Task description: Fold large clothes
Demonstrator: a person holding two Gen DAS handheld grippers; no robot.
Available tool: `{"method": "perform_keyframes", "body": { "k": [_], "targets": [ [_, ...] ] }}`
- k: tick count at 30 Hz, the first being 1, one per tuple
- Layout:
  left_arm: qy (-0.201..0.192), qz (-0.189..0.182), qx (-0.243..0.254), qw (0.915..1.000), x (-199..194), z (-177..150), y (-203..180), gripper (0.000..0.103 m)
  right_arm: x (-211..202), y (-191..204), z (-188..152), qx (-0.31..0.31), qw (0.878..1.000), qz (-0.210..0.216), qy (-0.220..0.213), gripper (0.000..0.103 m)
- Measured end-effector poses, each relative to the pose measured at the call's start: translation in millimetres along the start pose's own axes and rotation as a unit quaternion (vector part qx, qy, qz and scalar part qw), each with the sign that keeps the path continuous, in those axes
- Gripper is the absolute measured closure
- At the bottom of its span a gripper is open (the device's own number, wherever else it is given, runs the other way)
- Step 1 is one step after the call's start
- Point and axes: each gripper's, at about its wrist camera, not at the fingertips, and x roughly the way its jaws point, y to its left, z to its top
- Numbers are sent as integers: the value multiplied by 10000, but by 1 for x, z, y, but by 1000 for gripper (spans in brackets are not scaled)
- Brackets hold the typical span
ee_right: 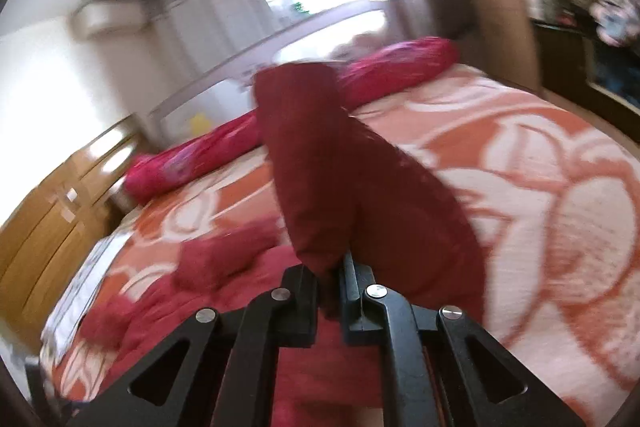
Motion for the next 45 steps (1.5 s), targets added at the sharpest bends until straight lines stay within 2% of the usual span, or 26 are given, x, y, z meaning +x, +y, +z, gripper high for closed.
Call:
{"method": "perform_keyframes", "body": {
  "k": [7,13,18,23,28,30,31,32,33,35,36,38,40,41,43,45],
  "targets": [
    [-195,-575,-328,9976,-19,15,27,0,45,105,-33,-1145,9911,412,537,96],
    [-331,-1405,-765,9866,-25,46,59,0,81,186,-78,-2147,9686,680,1050,96],
    [-54,-2209,-1259,9671,8,76,83,0,101,223,-117,-2720,9492,753,1391,96],
    [313,-3016,-2005,9316,53,99,108,0,104,242,-149,-3140,9350,713,1487,96],
    [571,-3306,-2277,9141,81,115,112,0,104,254,-159,-3346,9290,651,1439,96],
    [589,-3439,-2308,9083,87,120,111,12,103,255,-158,-3377,9283,674,1404,95],
    [593,-3488,-2279,9071,88,122,110,26,104,258,-159,-3408,9273,667,1397,95],
    [597,-3524,-2244,9066,89,124,108,44,104,259,-160,-3439,9261,677,1398,94],
    [578,-3525,-2166,9086,89,127,105,54,105,259,-160,-3445,9255,697,1412,91],
    [480,-3299,-1987,9216,84,130,102,79,106,258,-160,-3423,9264,686,1413,90],
    [434,-3236,-1912,9257,82,132,101,86,107,257,-159,-3377,9275,694,1442,89],
    [363,-3178,-1804,9301,80,136,102,93,105,253,-157,-3258,9300,775,1514,86],
    [252,-3007,-1678,9385,76,139,105,95,102,247,-153,-3069,9330,898,1651,67],
    [178,-2876,-1572,9446,72,142,106,95,98,242,-151,-2985,9356,914,1651,61],
    [52,-2635,-1388,9546,67,148,110,95,88,233,-146,-2859,9416,843,1567,58],
    [-189,-2229,-1062,9689,55,156,112,95,79,217,-135,-2620,9516,677,1457,57]
  ]
}}
